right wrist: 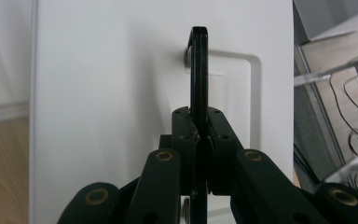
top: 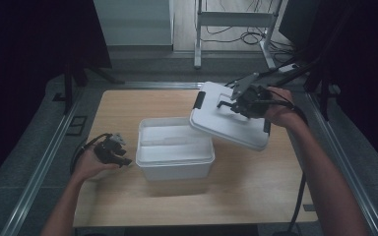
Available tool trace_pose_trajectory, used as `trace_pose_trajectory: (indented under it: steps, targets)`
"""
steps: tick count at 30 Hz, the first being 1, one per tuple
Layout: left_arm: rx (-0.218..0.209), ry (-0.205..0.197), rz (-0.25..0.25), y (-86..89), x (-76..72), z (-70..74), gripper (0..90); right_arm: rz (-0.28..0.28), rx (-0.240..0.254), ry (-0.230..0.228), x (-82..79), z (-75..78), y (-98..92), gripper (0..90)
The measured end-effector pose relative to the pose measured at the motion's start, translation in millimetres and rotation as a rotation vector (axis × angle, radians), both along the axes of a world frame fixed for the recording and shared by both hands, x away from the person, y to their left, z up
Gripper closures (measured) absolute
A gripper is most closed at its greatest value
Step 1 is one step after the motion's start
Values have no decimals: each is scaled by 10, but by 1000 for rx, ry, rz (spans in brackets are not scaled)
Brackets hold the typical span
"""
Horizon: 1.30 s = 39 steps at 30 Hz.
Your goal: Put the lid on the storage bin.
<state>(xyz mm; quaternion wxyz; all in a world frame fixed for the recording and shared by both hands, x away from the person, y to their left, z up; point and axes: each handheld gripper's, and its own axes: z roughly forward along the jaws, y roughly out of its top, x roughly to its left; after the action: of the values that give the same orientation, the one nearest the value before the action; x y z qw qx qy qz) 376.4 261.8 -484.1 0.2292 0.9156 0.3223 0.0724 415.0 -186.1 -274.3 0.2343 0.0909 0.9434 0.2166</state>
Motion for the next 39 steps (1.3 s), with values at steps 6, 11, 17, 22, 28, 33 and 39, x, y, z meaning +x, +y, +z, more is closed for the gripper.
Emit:
trace_pose_trajectory:
  steps: [6, 11, 17, 22, 28, 33, 39]
  targets:
    - [-8, -11, -5, 7, -2, 45, 491, 52, -14, 16, 14, -73, 287, 831]
    - [-16, -21, -17, 10, 2, 96, 487, 86, -4, 23, 8, -106, 474, 831]
    - [-13, -21, -19, -4, 13, 99, 488, 130, -12, 23, -48, -121, 695, 831]
    - [-10, -17, -28, -15, 17, 95, 483, 170, -16, 33, -84, -165, 882, 831]
    - [-3, -12, -31, -6, 18, 97, 470, 215, -16, 34, -118, -210, 1058, 831]
    - [-7, -11, -27, -1, 22, 111, 470, 247, -10, 40, -158, -209, 1226, 831]
    - [3, -7, -35, -18, 27, 113, 469, 279, -23, 41, -187, -236, 1398, 831]
